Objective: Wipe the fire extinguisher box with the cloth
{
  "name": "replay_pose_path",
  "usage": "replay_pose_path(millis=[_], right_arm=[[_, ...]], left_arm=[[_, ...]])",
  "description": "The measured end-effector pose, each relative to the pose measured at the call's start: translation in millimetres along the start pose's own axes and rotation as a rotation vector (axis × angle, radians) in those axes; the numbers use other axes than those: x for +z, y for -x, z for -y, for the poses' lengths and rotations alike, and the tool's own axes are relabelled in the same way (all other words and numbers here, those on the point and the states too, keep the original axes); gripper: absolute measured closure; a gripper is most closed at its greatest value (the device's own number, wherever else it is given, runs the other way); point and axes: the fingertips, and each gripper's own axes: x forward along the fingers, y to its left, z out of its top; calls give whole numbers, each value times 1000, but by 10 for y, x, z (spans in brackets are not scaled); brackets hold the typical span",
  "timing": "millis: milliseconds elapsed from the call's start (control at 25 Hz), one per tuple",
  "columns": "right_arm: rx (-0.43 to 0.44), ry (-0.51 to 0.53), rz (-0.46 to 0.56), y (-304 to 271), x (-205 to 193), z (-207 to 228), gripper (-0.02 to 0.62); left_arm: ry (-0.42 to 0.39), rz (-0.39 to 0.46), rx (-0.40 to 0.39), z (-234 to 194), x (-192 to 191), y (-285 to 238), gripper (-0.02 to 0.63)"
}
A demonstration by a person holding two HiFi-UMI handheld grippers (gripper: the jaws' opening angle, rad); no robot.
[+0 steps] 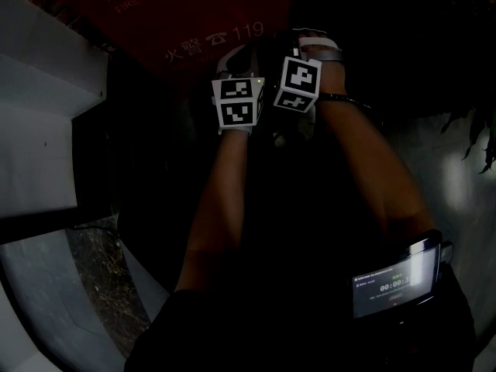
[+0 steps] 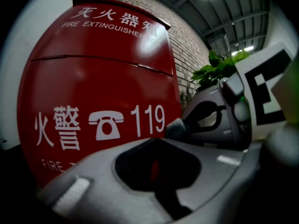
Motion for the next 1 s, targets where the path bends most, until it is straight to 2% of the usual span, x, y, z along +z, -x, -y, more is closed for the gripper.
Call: replay_pose_path(millis=[120, 280, 360, 480, 680, 760, 1000], right_arm=[[-21, 33, 35, 80, 129, 6, 560], [-53, 72, 169, 205, 676, -27, 560], [-58, 99, 218, 209, 949, -76, 560], [-62, 147, 257, 190, 1278, -139, 560], [-30, 165, 308, 69, 1730, -326, 560], [-21, 173, 316, 13, 1871, -413, 560], [-4, 264, 354, -149, 2409, -808, 560]], left_arm=[[-8, -14, 13, -134, 3, 157, 606], [-57, -27, 78, -530, -4, 415, 606], [-39, -46, 111, -751, -55, 542, 606], [-6, -79, 149, -1055, -113, 726, 606], [-52, -146, 217, -1553, -294, 983, 606], [-22, -165, 219, -1643, -385, 1064, 606], [103, -210, 307, -1982, -629, 1260, 606]])
